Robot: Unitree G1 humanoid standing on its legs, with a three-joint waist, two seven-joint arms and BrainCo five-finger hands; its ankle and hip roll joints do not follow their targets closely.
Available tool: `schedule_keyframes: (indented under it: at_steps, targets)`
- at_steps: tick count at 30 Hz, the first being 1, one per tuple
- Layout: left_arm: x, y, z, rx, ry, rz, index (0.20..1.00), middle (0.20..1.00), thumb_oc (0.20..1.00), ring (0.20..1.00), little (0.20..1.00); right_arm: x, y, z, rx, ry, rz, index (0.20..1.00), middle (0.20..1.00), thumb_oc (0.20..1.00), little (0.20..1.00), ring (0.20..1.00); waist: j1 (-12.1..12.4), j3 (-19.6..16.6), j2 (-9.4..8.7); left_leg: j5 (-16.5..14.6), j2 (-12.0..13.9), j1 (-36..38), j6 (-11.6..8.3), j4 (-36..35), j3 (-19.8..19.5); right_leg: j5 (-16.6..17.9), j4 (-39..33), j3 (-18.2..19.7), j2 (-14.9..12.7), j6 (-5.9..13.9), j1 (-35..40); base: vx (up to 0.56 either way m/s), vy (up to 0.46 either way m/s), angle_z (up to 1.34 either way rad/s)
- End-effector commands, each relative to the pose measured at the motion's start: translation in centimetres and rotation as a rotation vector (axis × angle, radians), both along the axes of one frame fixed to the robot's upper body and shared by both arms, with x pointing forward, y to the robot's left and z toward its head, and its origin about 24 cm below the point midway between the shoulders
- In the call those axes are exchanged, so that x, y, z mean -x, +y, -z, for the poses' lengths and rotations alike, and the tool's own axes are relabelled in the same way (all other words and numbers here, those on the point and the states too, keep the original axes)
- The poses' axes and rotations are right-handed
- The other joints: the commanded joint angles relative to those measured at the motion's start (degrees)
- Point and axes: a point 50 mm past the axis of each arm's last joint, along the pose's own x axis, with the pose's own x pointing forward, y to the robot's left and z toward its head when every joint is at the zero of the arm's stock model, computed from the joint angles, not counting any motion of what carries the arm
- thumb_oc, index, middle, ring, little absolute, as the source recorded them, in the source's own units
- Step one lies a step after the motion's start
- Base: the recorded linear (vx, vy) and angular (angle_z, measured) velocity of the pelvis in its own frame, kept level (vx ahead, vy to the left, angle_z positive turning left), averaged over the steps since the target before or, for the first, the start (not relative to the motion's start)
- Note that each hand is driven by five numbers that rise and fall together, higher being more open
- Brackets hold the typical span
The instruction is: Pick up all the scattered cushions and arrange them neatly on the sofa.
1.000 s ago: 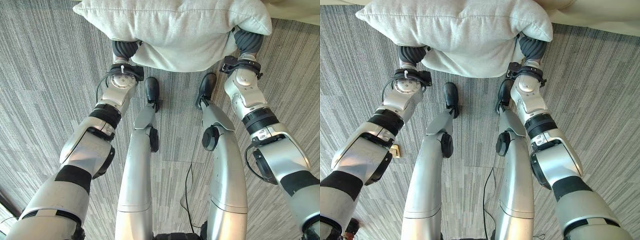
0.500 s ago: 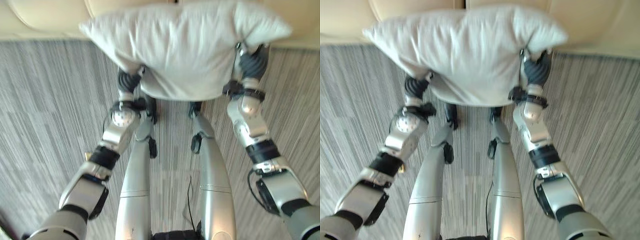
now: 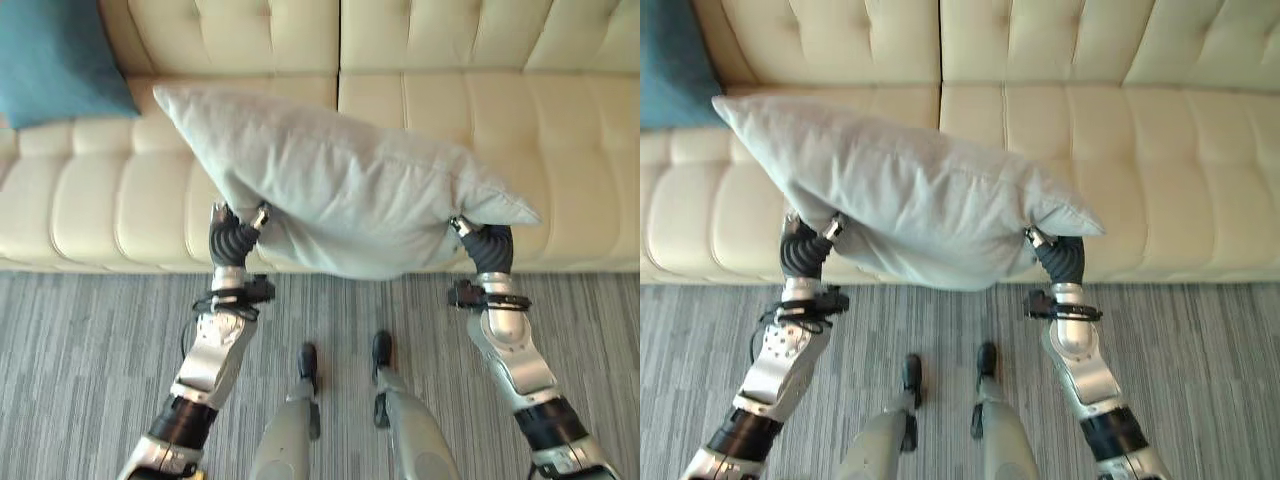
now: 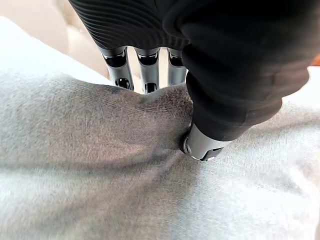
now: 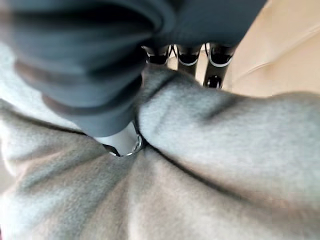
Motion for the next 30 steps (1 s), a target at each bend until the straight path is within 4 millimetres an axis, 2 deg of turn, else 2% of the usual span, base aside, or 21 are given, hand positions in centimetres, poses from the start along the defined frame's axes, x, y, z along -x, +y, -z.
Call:
schedule_keyframes:
  at_steps: [1, 3, 4, 5, 6, 7, 8, 9, 10, 11, 12, 14, 15, 16, 17, 19, 20, 22, 24, 29, 30]
  targets:
    - [1.1, -4.3, -3.8, -0.022, -0.232, 0.261, 0.200, 0.200, 0.200, 0.200, 0.200, 1.3, 2.7, -3.7, 0.067, -0.213, -0.165, 0.200, 0.200, 0.200, 0.200, 0.200, 0.22, -5.89, 1.00, -2.91, 2.88, 4.58, -5.62, -1.98, -2.96, -10.70, 2.83, 0.53, -1.47, 5.17, 5.13, 0.21, -0.218, 0.00]
    - [1.9, -3.6, -2.8, -0.029, -0.194, 0.248, 0.200, 0.200, 0.200, 0.200, 0.200, 2.1, 2.3, -3.2, 0.073, -0.198, -0.159, 0.200, 0.200, 0.200, 0.200, 0.200, 0.31, -7.52, 1.27, -2.62, 3.90, 8.11, -6.38, -3.68, -2.73, -11.59, 1.40, 0.28, -0.39, 4.62, 8.80, 0.19, -0.229, -0.04]
    - [2.3, -3.2, -2.2, -0.035, -0.173, 0.242, 0.200, 0.200, 0.200, 0.200, 0.200, 2.4, 2.2, -2.9, 0.068, -0.184, -0.165, 0.200, 0.200, 0.200, 0.200, 0.200, 0.35, -7.62, 1.12, -3.90, 4.26, 8.73, -6.47, -1.71, -2.59, -12.65, 1.52, 0.66, 0.15, 3.92, 10.43, 0.11, -0.189, -0.03]
    - [2.5, -3.0, -1.9, -0.035, -0.162, 0.238, 0.200, 0.200, 0.200, 0.200, 0.200, 2.5, 2.3, -2.6, 0.065, -0.173, -0.178, 0.200, 0.200, 0.200, 0.200, 0.200, 0.49, -7.12, 0.76, -5.35, 4.33, 8.31, -6.45, 1.56, -2.44, -13.19, 1.78, 0.91, 0.20, 3.39, 11.52, 0.11, -0.273, 0.02]
    - [2.7, -2.5, -1.8, -0.039, -0.157, 0.223, 0.200, 0.200, 0.200, 0.200, 0.200, 2.6, 2.3, -2.3, 0.058, -0.156, -0.193, 0.200, 0.200, 0.200, 0.200, 0.200, 1.31, -5.11, -0.10, -4.86, 3.24, 5.98, -6.50, 12.87, -3.21, -14.15, 2.56, 1.61, 0.16, 2.11, 13.20, 0.05, -0.168, 0.01]
    - [2.7, -2.5, -1.8, -0.040, -0.157, 0.223, 0.200, 0.200, 0.200, 0.200, 0.200, 2.6, 2.3, -2.3, 0.058, -0.156, -0.194, 0.200, 0.200, 0.200, 0.200, 0.200, 1.21, -4.96, -0.01, -5.33, 3.29, 5.57, -6.49, 13.84, -3.36, -14.22, 2.64, 1.51, 0.23, 2.11, 13.26, 0.08, -0.210, 0.01]
    - [2.8, -2.2, -1.3, -0.021, -0.136, 0.205, 0.200, 0.200, 0.200, 0.200, 0.200, 2.7, 2.2, -2.1, 0.061, -0.141, -0.203, 0.200, 0.200, 0.200, 0.200, 0.200, 2.10, -3.53, -0.95, -3.00, 1.39, 1.85, -6.43, 23.76, -4.88, -14.89, 2.64, 1.77, -0.27, 1.11, 15.11, 0.04, -0.080, 0.00]
    - [2.8, -2.2, -1.3, -0.021, -0.136, 0.205, 0.200, 0.200, 0.200, 0.200, 0.200, 2.7, 2.2, -2.1, 0.061, -0.141, -0.204, 0.200, 0.200, 0.200, 0.200, 0.200, 1.87, -3.53, -0.72, -3.40, 1.47, 1.27, -6.41, 24.73, -5.20, -14.93, 2.63, 1.50, -0.11, 1.12, 15.12, 0.09, -0.125, -0.08]
    - [2.8, -2.0, -1.1, -0.013, -0.126, 0.189, 0.200, 0.200, 0.200, 0.200, 0.200, 2.6, 2.1, -1.9, 0.058, -0.132, -0.203, 0.200, 0.200, 0.200, 0.200, 0.200, 2.50, -2.82, -1.15, -2.13, 0.11, -1.30, -6.39, 29.12, -6.27, -15.24, 2.69, 1.60, -0.45, 0.84, 15.92, 0.13, -0.106, -0.14]
    - [2.8, -1.9, -1.1, -0.002, -0.124, 0.177, 0.200, 0.200, 0.200, 0.200, 0.200, 2.6, 2.0, -1.8, 0.059, -0.122, -0.197, 0.200, 0.200, 0.200, 0.200, 0.200, 3.48, -2.63, -1.77, -3.74, -1.84, -6.36, -5.23, 29.95, -6.13, -16.00, 2.06, 2.37, -0.75, 0.76, 17.47, 0.24, -0.130, -0.21]
    - [2.9, -1.7, -0.8, -0.006, -0.112, 0.169, 0.200, 0.200, 0.200, 0.200, 0.200, 2.6, 2.0, -1.7, 0.057, -0.117, -0.195, 0.200, 0.200, 0.200, 0.200, 0.200, 4.21, -3.43, -1.96, -5.46, -2.04, -8.55, -4.23, 27.95, -5.35, -16.67, 1.04, 2.80, -0.66, 0.86, 18.46, 0.31, -0.088, -0.02]
    - [3.0, -1.7, -0.6, -0.014, -0.097, 0.165, 0.200, 0.200, 0.200, 0.200, 0.200, 2.5, 1.9, -1.6, 0.061, -0.112, -0.191, 0.200, 0.200, 0.200, 0.200, 0.200, 4.91, -3.78, -1.96, -5.28, -2.10, -10.07, -3.76, 24.09, -4.64, -17.10, 0.48, 3.12, -0.52, 0.94, 19.21, 0.23, -0.003, -0.04]
    - [3.1, -1.6, -0.4, -0.026, -0.090, 0.162, 0.200, 0.200, 0.200, 0.200, 0.200, 2.5, 1.9, -1.6, 0.059, -0.109, -0.188, 0.200, 0.200, 0.200, 0.200, 0.200, 5.64, -4.34, -1.52, -3.11, -1.68, -10.53, -3.78, 18.22, -4.41, -17.70, -0.10, 3.27, 0.26, 0.97, 20.18, 0.37, 0.043, -0.14]
    - [2.9, -1.3, -0.4, -0.045, -0.087, 0.145, 0.200, 0.200, 0.200, 0.200, 0.200, 2.2, 1.7, -1.6, 0.058, -0.103, -0.170, 0.200, 0.200, 0.200, 0.200, 0.200, 6.53, -5.24, -0.51, 1.28, 0.01, -11.43, -4.79, 7.53, -3.15, -18.82, -1.04, 3.11, 1.57, 1.18, 21.85, 0.36, 0.039, -0.03]
    - [2.9, -1.3, -0.4, -0.046, -0.086, 0.145, 0.200, 0.200, 0.200, 0.200, 0.200, 2.2, 1.7, -1.6, 0.058, -0.103, -0.170, 0.200, 0.200, 0.200, 0.200, 0.200, 6.67, -5.18, -0.82, 1.97, -0.14, -10.62, -4.81, 6.19, -2.85, -18.86, -1.07, 3.27, 1.29, 1.18, 21.96, 0.36, 0.044, -0.06]
    - [2.8, -0.8, -0.7, -0.055, -0.099, 0.113, 0.200, 0.200, 0.200, 0.200, 0.200, 1.9, 1.6, -1.8, 0.048, -0.115, -0.139, 0.200, 0.200, 0.200, 0.200, 0.200, 7.93, -5.99, -0.63, 3.83, 1.19, -12.36, -5.34, -2.12, -1.17, -20.21, -1.30, 4.01, 1.90, 1.52, 24.97, 0.36, 0.055, -0.06]
    - [2.8, -0.8, -0.7, -0.055, -0.098, 0.113, 0.200, 0.200, 0.200, 0.200, 0.200, 1.9, 1.6, -1.8, 0.048, -0.115, -0.139, 0.200, 0.200, 0.200, 0.200, 0.200, 8.01, -5.95, -0.72, 3.92, 1.17, -12.17, -5.34, -2.35, -1.05, -20.24, -1.29, 4.10, 1.81, 1.53, 25.00, 0.54, 0.121, -0.27]
    - [3.2, -0.5, -0.5, -0.051, -0.091, 0.105, 0.200, 0.200, 0.200, 0.200, 0.200, 2.2, 2.0, -1.7, 0.056, -0.110, -0.159, 0.200, 0.200, 0.200, 0.200, 0.200, 8.19, -7.63, 0.10, 7.30, 1.66, -9.76, -5.12, -4.15, -1.21, -21.48, -1.92, 5.48, 1.93, 2.16, 27.63, 0.53, 0.155, -0.50]
    - [3.4, -0.4, -0.1, -0.063, -0.071, 0.109, 0.200, 0.200, 0.200, 0.200, 0.200, 2.3, 2.4, -1.4, 0.054, -0.099, -0.170, 0.200, 0.200, 0.200, 0.200, 0.200, 8.23, -8.55, -0.64, 8.59, 1.03, -8.69, -4.53, -3.24, -1.45, -22.00, -1.38, 6.22, 0.66, 2.75, 28.06, 0.35, 0.115, -0.53]
    - [3.7, 0.2, 0.4, -0.104, -0.039, 0.112, 0.200, 0.200, 0.200, 0.200, 0.200, 2.3, 3.0, -1.4, 0.061, -0.095, -0.188, 0.200, 0.200, 0.200, 0.200, 0.200, 8.72, -10.05, -2.87, 6.13, -0.47, -7.34, -2.61, -1.66, -0.05, -21.28, 2.57, 7.06, -2.14, 4.67, 26.37, 0.31, 0.131, -0.07]
    - [3.7, 0.4, 0.5, -0.118, -0.032, 0.112, 0.200, 0.200, 0.200, 0.200, 0.200, 2.3, 3.0, -1.3, 0.068, -0.094, -0.187, 0.200, 0.200, 0.200, 0.200, 0.200, 8.56, -10.42, -3.64, 4.32, -1.55, -6.18, -1.35, -1.45, 0.35, -18.96, 6.72, 7.30, -3.01, 6.03, 24.62, 0.32, 0.161, 0.20]
